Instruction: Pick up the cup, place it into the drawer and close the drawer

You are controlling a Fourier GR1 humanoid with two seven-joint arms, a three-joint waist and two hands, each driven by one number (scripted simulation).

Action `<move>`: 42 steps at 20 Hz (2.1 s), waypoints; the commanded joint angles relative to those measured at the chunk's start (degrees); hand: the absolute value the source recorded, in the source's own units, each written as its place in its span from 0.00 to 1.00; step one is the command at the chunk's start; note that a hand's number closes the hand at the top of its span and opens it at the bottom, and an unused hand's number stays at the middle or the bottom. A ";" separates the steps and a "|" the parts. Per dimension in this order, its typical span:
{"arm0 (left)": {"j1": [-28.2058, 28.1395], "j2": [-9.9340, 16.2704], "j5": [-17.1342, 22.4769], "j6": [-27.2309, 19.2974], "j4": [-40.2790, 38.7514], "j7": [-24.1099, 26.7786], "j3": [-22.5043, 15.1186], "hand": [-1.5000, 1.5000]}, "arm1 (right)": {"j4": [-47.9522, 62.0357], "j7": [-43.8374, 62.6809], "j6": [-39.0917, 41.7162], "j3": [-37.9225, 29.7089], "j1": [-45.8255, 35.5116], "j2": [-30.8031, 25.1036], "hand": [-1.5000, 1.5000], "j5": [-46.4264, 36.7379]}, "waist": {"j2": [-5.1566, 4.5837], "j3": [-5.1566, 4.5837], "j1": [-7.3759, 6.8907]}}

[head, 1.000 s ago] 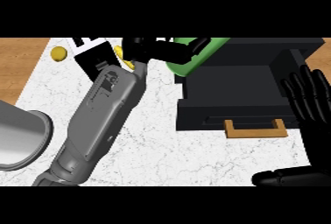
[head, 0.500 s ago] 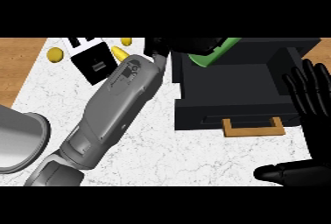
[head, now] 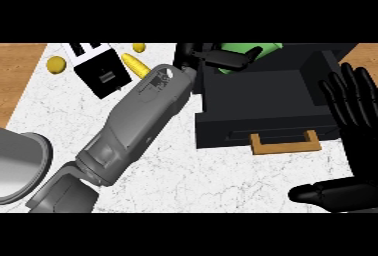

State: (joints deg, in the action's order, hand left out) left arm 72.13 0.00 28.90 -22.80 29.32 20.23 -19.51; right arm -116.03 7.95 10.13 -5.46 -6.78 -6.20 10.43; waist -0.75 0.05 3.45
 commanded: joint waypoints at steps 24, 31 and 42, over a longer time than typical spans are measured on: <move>3.37 0.00 14.06 -2.98 -1.70 5.31 -11.49 0.00 | -0.99 0.81 3.53 -1.03 -0.21 0.04 0.00 8.56 | -0.21 0.01 2.01; -0.54 0.00 15.86 1.37 3.58 5.78 -7.28 0.00 | -1.15 2.05 3.84 -2.76 -0.18 -1.43 1.00 10.05 | 0.84 -0.05 -2.90; -13.85 11.46 16.65 -2.34 22.42 0.01 -3.54 0.00 | -6.40 1.46 11.19 0.03 5.28 -8.31 1.00 0.74 | 1.47 -0.09 -4.93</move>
State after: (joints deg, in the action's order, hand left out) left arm 64.48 7.63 45.01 -24.40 44.37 22.43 -23.94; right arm -120.04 8.85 20.57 -6.26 -2.95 -13.46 13.69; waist 0.57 -0.01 -1.00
